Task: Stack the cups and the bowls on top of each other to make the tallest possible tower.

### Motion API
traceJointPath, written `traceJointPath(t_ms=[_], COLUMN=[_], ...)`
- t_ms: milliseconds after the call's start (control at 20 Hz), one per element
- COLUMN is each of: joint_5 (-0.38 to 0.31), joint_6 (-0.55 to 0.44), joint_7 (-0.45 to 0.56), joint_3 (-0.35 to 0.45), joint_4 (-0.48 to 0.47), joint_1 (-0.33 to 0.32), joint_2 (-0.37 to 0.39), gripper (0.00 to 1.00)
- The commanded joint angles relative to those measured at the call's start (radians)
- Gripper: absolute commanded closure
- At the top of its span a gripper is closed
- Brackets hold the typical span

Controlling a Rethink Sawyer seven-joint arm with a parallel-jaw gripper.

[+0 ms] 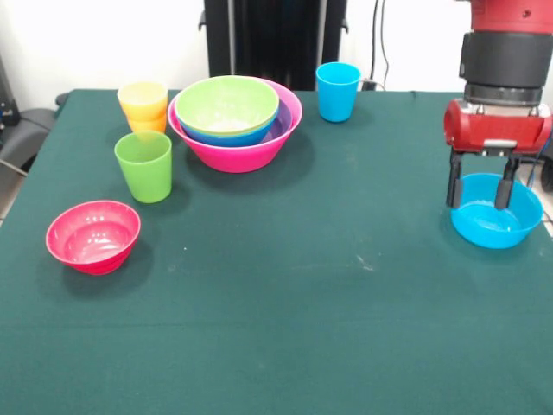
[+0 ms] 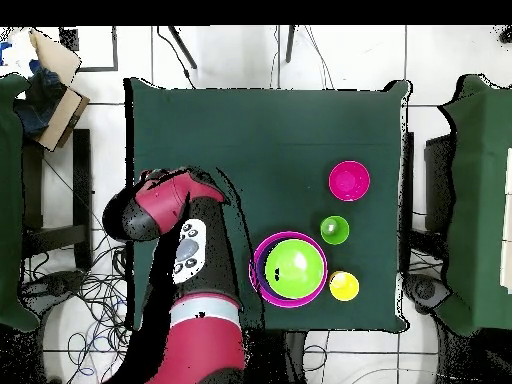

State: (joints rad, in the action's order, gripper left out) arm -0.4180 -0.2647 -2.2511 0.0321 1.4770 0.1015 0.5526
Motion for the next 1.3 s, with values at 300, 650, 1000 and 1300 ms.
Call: traceJointPath(t_ms=[300,650,1000,1300], joint_5=[-0.058,-0.078,-0.069,-0.026], joint_6=[-0.006,0.118,0.255,0.356], joint_7=[-0.001,-0.065,-0.094,-0.102], joint_3=[0.042,-0.040,-0.128,-0.203], joint_4=[0.154,0.181,0.215,0.199], joint_1=[0.046,0.107,0.166,0.218], joint_2=[0.019,-0.035,-0.087,-0.172], gripper=[0.00,0.00,0.00,0.00])
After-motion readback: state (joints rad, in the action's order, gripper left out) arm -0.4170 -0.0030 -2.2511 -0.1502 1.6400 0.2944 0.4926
